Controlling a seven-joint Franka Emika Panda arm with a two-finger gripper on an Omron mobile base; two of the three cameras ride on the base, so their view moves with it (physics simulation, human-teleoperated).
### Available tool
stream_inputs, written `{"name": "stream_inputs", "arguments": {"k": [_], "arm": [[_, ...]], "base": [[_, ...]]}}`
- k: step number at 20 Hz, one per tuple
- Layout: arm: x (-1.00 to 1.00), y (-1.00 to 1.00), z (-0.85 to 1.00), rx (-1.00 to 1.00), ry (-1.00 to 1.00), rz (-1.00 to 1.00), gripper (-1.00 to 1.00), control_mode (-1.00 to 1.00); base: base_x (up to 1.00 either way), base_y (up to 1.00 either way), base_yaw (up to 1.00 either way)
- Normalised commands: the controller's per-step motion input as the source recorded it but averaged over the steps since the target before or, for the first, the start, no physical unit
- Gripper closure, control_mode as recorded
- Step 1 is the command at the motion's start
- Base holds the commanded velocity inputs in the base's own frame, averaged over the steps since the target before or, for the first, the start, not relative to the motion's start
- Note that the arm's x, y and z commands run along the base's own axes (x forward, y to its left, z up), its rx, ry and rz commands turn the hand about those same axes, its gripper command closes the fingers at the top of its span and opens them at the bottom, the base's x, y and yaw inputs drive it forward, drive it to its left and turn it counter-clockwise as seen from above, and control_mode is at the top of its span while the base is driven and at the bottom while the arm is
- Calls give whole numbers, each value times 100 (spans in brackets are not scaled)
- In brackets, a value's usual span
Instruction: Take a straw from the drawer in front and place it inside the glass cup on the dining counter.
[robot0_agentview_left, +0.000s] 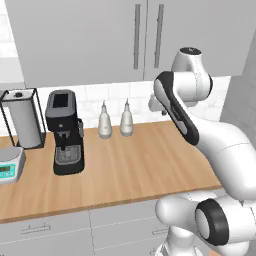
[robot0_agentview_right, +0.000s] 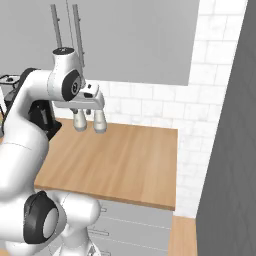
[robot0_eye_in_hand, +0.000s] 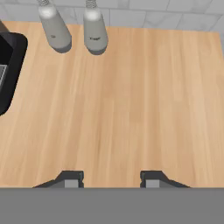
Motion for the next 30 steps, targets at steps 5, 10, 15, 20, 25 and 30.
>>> {"name": "stream_inputs", "arguments": {"k": [5, 10, 15, 20, 25, 30], "arm": [[0, 0, 0, 0, 0, 0, -100, 100], [0, 0, 0, 0, 0, 0, -100, 100], [0, 0, 0, 0, 0, 0, -100, 100], [0, 0, 0, 0, 0, 0, -100, 100], [0, 0, 0, 0, 0, 0, -100, 100], [0, 0, 0, 0, 0, 0, -100, 100]], "base": [[-20, 7, 0], [-95, 48, -2], [-32, 77, -37], [3, 73, -66], [1, 71, -67], [0, 72, -65]]}}
